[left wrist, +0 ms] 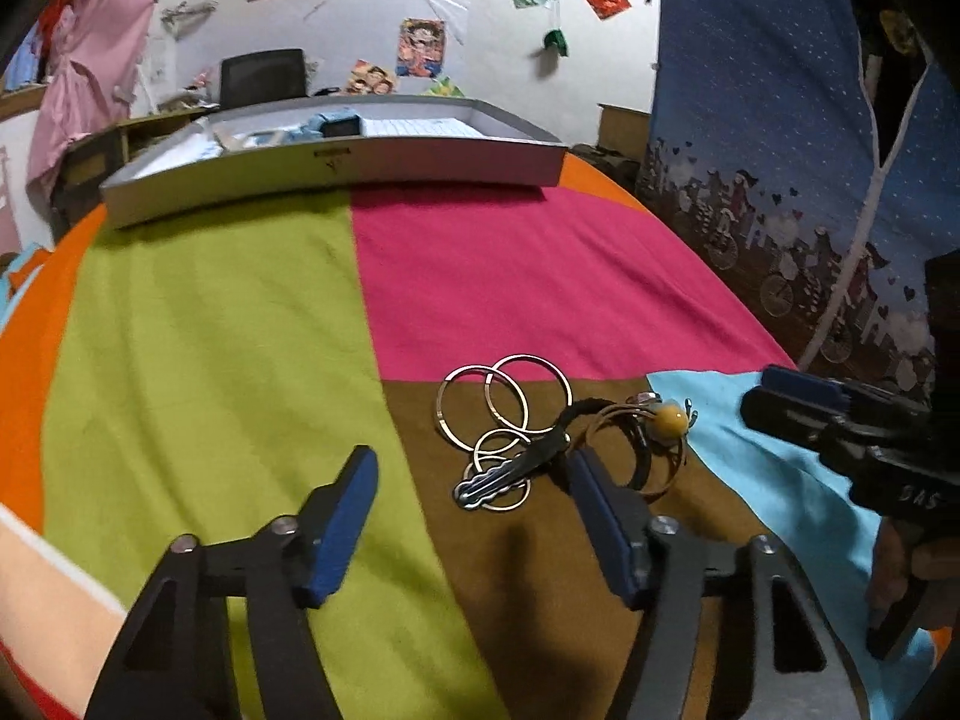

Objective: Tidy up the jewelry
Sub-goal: 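Grasp the black hair tie with the left gripper while the right gripper grasps the bead keychain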

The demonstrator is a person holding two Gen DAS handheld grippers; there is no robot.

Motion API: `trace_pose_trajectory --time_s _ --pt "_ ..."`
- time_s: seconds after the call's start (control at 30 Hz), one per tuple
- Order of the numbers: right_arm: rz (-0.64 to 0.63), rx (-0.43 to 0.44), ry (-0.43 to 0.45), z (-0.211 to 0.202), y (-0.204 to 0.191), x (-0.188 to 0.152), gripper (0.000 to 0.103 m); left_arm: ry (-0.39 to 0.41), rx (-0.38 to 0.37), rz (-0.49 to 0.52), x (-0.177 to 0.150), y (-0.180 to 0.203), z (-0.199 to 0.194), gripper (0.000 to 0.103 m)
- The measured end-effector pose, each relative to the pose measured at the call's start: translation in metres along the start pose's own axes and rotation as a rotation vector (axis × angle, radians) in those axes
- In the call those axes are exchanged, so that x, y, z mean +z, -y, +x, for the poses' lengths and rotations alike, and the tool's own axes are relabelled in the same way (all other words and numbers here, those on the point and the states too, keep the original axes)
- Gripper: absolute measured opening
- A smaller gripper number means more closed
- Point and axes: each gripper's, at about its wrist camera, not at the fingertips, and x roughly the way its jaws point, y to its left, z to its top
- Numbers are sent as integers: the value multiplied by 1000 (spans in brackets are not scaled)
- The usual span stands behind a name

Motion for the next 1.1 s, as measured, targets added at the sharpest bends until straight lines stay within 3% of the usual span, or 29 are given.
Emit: trace_pose_trajectory --time_s 0.2,0.33,0.5,0.63,0.77,0.9,1.1 --pt "-43 35 -53 25 -15 0 35 -41 -70 44 1 3 13 35" --pt "-61 49 -85 38 -23 -1 35 -88 -110 52 3 -1 24 23" --pt "-74 50 -125 52 -25 -4 28 -131 -147 87 5 2 33 23" --pt "-88 37 -148 58 -28 -6 26 -166 -109 136 6 12 41 22" --pt "-104 38 -142 55 -31 -6 22 -176 -95 150 5 16 39 14" --pt "-98 49 -124 48 -31 -8 22 -198 -109 109 1 12 32 11" --pt "-57 57 -125 31 -23 -18 22 -221 -146 -29 -16 -4 10 10"
